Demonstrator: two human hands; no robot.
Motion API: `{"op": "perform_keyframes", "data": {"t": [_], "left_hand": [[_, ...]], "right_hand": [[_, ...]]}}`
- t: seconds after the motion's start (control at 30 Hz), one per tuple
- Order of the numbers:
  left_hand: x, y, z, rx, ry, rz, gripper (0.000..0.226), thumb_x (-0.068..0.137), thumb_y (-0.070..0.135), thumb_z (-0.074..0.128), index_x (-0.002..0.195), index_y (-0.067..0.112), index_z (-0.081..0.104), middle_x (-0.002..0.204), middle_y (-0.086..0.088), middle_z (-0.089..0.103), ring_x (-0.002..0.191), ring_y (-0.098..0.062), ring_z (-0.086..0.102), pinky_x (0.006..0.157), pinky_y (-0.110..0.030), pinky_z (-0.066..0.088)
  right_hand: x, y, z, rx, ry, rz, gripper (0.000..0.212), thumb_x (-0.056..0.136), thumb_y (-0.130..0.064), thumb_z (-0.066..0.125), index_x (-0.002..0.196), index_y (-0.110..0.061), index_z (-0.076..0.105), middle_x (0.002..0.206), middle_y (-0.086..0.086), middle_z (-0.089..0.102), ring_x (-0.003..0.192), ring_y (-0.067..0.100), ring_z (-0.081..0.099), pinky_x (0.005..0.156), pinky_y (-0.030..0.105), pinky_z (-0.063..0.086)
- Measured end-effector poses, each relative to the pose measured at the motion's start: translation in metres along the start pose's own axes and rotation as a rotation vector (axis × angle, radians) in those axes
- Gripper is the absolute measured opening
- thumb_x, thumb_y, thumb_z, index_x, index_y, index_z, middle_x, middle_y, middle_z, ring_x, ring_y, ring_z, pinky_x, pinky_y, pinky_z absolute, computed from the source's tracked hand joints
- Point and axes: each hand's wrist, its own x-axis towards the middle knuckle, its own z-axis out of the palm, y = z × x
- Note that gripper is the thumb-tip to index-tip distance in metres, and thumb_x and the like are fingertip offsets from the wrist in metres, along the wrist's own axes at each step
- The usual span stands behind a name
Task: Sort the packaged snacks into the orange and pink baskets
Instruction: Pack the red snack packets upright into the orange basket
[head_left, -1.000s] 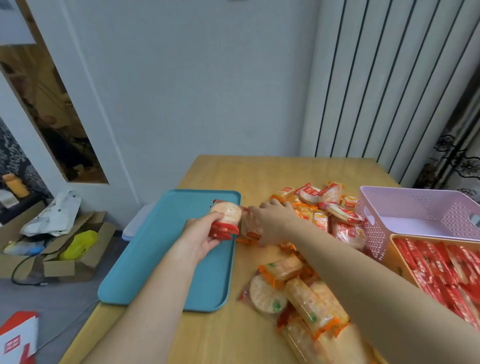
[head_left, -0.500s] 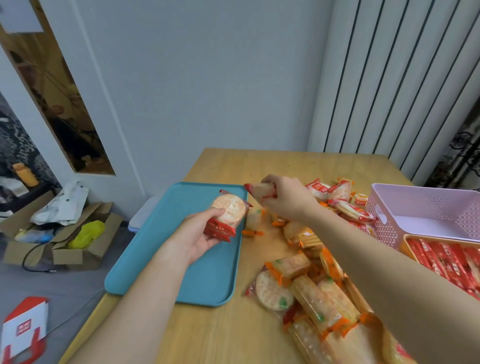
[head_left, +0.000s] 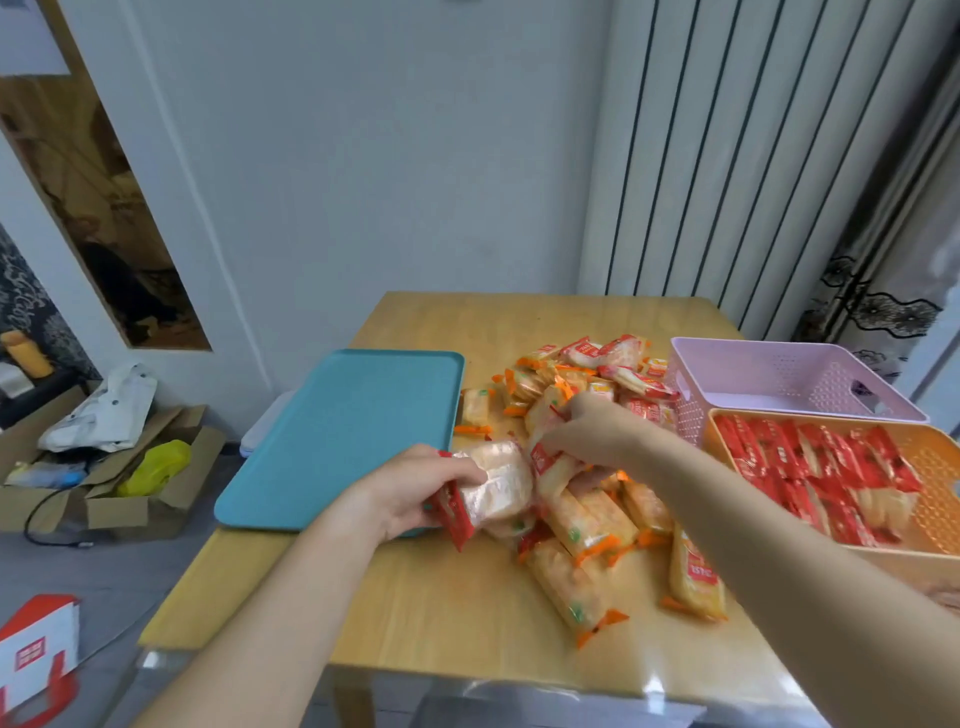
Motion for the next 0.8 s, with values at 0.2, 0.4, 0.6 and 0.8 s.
{"op": "perform_keyframes", "data": {"t": [0.2, 0.4, 0.6, 0.8], "left_hand": [[-0.008, 0.005, 0.029, 0.121, 0.100, 0.029, 0.049, 0.064, 0.024, 0.081, 0.104, 0.003, 0.062, 0.083, -0.015, 0.065, 0.076, -0.029, 0.066, 0.065, -0.036, 0.057], [-0.013, 0.007, 0.021, 0.063, 0.164, 0.019, 0.058, 0.058, 0.021, 0.082, 0.109, 0.002, 0.063, 0.092, -0.021, 0.072, 0.082, -0.034, 0.072, 0.075, -0.047, 0.061], [-0.017, 0.010, 0.004, -0.044, 0.162, -0.006, 0.039, 0.082, 0.008, 0.073, 0.119, 0.002, 0.062, 0.100, -0.023, 0.074, 0.089, -0.035, 0.072, 0.077, -0.047, 0.060], [-0.014, 0.006, 0.011, -0.101, 0.097, -0.042, 0.039, 0.084, 0.015, 0.070, 0.121, 0.005, 0.065, 0.111, -0.027, 0.072, 0.092, -0.037, 0.071, 0.068, -0.043, 0.058]], "right_hand": [[-0.026, 0.019, 0.034, -0.154, 0.094, -0.095, 0.043, 0.090, -0.011, 0.058, 0.129, -0.009, 0.038, 0.106, 0.010, 0.059, 0.093, 0.030, 0.062, 0.069, 0.039, 0.059], [-0.029, 0.025, 0.057, -0.020, 0.124, -0.221, 0.064, 0.089, -0.003, 0.058, 0.143, -0.013, 0.027, 0.105, 0.005, 0.059, 0.093, 0.024, 0.061, 0.066, 0.030, 0.052], [-0.021, 0.013, 0.073, 0.107, 0.074, -0.255, 0.057, 0.093, -0.002, 0.053, 0.143, -0.016, 0.029, 0.102, -0.006, 0.054, 0.101, 0.018, 0.059, 0.090, 0.037, 0.056], [-0.015, 0.013, 0.072, -0.086, 0.126, -0.252, 0.041, 0.091, -0.003, 0.043, 0.128, -0.014, 0.030, 0.120, 0.019, 0.055, 0.106, 0.035, 0.057, 0.081, 0.040, 0.049]]}}
